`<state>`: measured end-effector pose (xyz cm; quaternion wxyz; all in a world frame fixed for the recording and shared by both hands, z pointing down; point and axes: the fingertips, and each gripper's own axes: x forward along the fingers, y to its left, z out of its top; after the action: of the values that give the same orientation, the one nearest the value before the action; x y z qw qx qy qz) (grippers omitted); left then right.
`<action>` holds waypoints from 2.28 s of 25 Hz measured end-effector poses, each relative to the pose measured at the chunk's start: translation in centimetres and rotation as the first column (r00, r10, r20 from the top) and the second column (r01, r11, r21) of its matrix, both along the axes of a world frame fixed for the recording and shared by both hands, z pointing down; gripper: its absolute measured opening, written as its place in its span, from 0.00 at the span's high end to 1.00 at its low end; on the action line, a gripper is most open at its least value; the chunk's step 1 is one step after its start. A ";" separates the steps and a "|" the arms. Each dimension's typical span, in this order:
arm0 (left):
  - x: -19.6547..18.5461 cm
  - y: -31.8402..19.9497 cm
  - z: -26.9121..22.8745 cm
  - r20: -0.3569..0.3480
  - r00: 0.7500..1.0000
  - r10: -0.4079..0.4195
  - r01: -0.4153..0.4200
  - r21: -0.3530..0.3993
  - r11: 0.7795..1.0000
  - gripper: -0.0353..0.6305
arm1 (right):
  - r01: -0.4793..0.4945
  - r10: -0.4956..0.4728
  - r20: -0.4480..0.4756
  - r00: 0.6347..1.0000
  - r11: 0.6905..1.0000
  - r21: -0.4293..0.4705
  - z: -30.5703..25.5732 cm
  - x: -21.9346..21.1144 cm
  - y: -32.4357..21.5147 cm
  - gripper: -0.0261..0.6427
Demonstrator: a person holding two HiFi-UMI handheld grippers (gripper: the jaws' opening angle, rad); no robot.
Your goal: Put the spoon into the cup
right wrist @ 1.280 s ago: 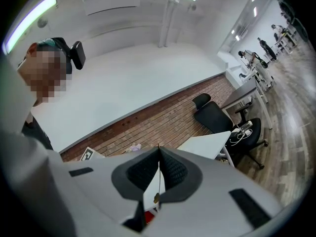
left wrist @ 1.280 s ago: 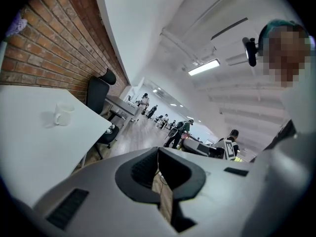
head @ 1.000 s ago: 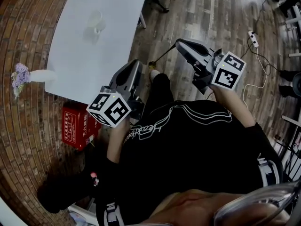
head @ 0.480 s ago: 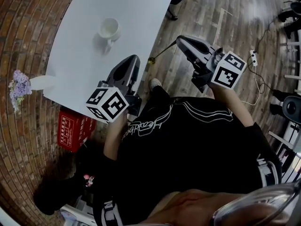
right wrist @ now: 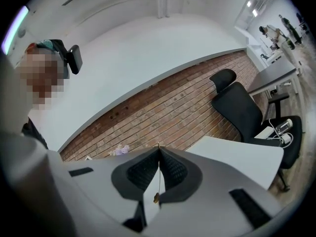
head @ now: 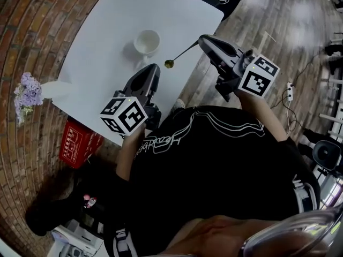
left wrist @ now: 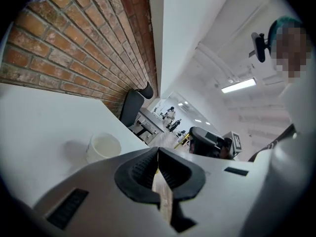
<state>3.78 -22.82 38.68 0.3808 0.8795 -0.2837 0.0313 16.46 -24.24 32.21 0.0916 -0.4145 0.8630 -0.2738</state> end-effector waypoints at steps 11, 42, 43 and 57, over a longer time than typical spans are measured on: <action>-3.7 -2.8 0.2 0.012 0.990 -0.140 0.140 0.005 0.990 0.94 | 0.072 -0.073 0.026 0.997 0.997 0.021 0.7 -2.5 -6.4 0.96; -8.2 -9.7 7.5 0.109 0.900 -0.422 0.436 -0.182 0.881 0.94 | 0.365 -0.376 -0.025 0.926 0.911 -0.192 12.2 -8.3 -17.7 0.96; -8.2 -9.8 7.6 0.110 0.899 -0.424 0.438 -0.188 0.879 0.94 | 0.370 -0.382 -0.024 0.924 0.907 -0.202 12.6 -8.4 -17.6 0.96; -8.8 -11.2 9.1 0.118 0.891 -0.438 0.454 -0.220 0.864 0.94 | 0.412 -0.438 -0.078 0.895 0.882 -0.228 15.9 -9.5 -17.9 0.96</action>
<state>-5.07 -34.01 47.82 0.4725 0.7356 -0.4854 0.0051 6.98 -42.11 48.11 -0.0695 -0.2387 0.9039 -0.3479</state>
